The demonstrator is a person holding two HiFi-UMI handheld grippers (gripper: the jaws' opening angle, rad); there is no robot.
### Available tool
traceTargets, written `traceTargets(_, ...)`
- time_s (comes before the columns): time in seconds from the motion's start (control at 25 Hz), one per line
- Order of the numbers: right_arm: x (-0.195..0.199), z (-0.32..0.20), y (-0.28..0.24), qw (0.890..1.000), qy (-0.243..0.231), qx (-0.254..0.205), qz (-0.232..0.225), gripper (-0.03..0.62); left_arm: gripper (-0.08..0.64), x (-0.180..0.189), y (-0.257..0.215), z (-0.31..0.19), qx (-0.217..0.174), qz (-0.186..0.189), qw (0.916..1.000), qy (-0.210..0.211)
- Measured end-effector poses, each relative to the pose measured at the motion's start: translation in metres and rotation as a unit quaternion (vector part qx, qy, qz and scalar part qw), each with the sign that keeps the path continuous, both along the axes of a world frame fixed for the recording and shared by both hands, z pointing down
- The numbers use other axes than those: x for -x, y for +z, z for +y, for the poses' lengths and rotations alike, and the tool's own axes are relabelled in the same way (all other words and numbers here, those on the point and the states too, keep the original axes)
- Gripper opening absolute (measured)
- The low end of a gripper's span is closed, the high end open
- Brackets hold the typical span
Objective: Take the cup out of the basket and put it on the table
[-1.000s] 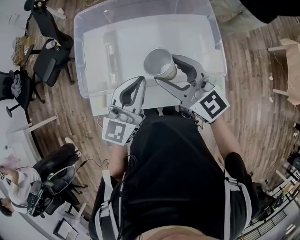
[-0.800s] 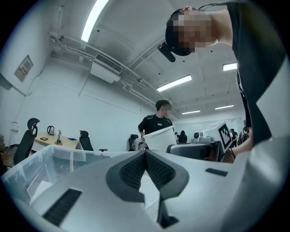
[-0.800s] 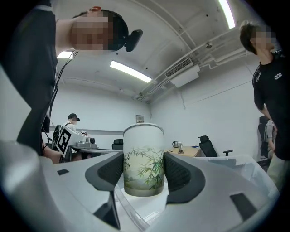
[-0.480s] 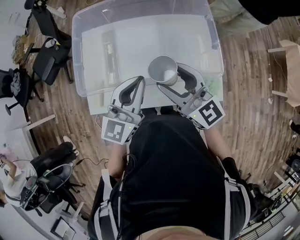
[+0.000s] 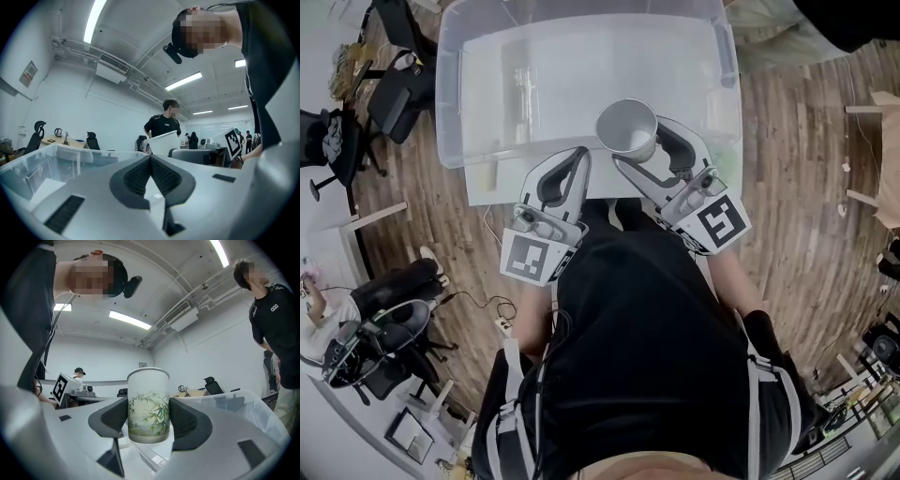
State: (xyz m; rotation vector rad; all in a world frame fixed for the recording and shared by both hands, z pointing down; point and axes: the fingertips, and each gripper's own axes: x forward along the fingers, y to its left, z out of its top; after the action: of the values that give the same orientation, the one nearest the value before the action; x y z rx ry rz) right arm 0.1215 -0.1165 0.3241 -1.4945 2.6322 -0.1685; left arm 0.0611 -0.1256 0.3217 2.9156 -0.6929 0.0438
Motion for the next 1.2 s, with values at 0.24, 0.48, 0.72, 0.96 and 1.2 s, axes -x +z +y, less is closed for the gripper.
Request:
traceTargets(0.24,0.006,0.017,0.004,1.000,0.001,-0.009,0.002,0.279,0.017,0.010,0.008,0.028,0.008,-0.007,0.9999,-0.002)
traceTargets(0.48,0.036,0.039,0.000,1.000,0.012,-0.011,0.006,0.279,0.017,0.040,0.000,0.054,0.000,0.001,1.0000,0.002)
traceTargets(0.72,0.089,0.089,-0.006,0.999,0.028,-0.012,0.010,0.279,0.017,0.100,-0.008,0.101,-0.011,0.012,0.9998,0.006)
traceTargets(0.96,0.158,0.144,-0.008,0.999,0.044,-0.010,0.016,0.279,0.018,0.174,-0.007,0.147,-0.012,0.026,0.9995,0.016)
traceTargets(1.2,0.199,0.200,-0.005,0.998,0.058,0.000,0.026,0.279,0.018,0.211,-0.005,0.196,-0.001,0.034,0.9986,0.040)
